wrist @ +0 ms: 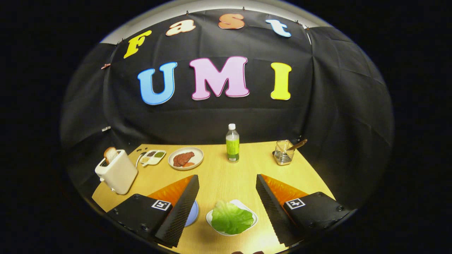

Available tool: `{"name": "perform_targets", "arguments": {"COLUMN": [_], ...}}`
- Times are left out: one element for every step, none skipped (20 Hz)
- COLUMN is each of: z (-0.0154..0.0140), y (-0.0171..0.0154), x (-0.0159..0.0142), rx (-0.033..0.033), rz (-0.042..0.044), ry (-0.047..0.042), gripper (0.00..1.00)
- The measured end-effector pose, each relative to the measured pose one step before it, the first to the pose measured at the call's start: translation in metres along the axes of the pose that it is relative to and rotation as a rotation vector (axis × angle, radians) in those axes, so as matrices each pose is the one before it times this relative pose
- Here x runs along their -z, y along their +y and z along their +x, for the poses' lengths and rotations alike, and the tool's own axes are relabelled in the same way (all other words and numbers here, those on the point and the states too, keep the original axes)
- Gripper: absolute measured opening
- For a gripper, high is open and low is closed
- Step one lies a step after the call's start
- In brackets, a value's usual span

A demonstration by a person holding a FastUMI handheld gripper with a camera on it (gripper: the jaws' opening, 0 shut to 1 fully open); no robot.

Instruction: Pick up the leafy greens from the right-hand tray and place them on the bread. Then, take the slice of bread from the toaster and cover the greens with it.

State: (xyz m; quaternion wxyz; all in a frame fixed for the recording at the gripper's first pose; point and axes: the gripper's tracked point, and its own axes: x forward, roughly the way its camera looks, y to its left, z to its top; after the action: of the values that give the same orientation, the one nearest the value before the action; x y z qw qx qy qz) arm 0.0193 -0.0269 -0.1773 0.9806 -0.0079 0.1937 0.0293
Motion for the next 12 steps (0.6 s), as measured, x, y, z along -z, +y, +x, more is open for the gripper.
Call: {"name": "perform_targets", "arguments": {"z": [0.00848, 0.00705, 0.00742, 0.00807, 0.00965, 0.00899, 0.00766, 0.00967, 0.01057, 0.00783, 0.0073, 0.00609], "y": [-0.00082, -0.0006, -0.00242, -0.00175, -0.00166, -0.00266, -0.00263, -0.00231, -0.00148, -0.00114, -0.00031, -0.00003], "x": [0.01403, 0.01374, 0.0127, 0.013, 0.01191, 0.01176, 0.01168, 0.01088, 0.01107, 0.00897, 0.00894, 0.00665], "rx": [-0.01689, -0.01577, -0.00925, -0.01095, -0.0084, -0.00635, -0.00637, -0.00643, -0.00818, -0.00421, -0.00487, -0.00719], "rz": [-0.00134, -0.00102, -0.00256, -0.00504, -0.00782, -0.00925, -0.01033, -0.01056, -0.00882, -0.00902, -0.00756, -0.00626], "ry": [0.03251, 0.03144, 0.02589, 0.02775, 0.02668, 0.02377, 0.02478, 0.02657, 0.02812, 0.02339, 0.02344, 0.01913], "gripper": [1.0, 1.0, 1.0, 1.0, 1.0, 1.0, 1.0, 1.0, 1.0, 1.0, 1.0, 1.0]}}
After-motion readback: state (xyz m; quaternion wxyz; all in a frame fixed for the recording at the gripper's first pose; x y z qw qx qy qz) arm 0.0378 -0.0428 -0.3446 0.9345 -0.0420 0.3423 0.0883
